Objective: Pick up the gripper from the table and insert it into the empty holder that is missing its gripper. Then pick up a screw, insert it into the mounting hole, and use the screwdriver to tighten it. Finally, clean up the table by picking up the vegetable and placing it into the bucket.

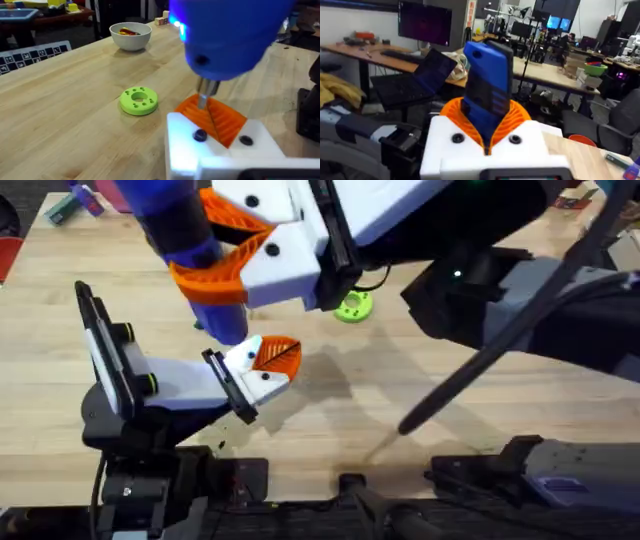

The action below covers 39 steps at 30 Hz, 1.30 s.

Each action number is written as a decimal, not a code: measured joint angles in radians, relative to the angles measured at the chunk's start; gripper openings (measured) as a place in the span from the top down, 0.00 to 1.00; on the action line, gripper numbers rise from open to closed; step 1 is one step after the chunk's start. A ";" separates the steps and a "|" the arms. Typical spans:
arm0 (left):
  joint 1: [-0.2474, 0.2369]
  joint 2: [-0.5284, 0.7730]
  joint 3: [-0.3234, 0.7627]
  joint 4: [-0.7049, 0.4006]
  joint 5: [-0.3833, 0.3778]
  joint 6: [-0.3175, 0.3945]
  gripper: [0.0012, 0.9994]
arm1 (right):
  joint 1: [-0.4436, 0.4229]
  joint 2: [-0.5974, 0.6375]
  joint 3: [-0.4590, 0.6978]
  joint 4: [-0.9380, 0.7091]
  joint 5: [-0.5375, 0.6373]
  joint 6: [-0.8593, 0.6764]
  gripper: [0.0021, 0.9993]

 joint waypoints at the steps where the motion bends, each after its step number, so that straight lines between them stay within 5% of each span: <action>1: 0.000 0.000 0.000 0.000 0.000 0.000 0.98 | 0.000 0.006 0.000 0.015 0.003 0.015 0.98; 22: 0.000 0.000 0.000 0.000 0.000 0.000 0.98 | -0.071 0.040 -0.070 0.185 0.006 0.183 0.98; 39: 0.000 0.000 0.000 0.000 0.000 0.000 0.98 | -0.029 0.040 -0.075 0.092 -0.056 0.053 0.98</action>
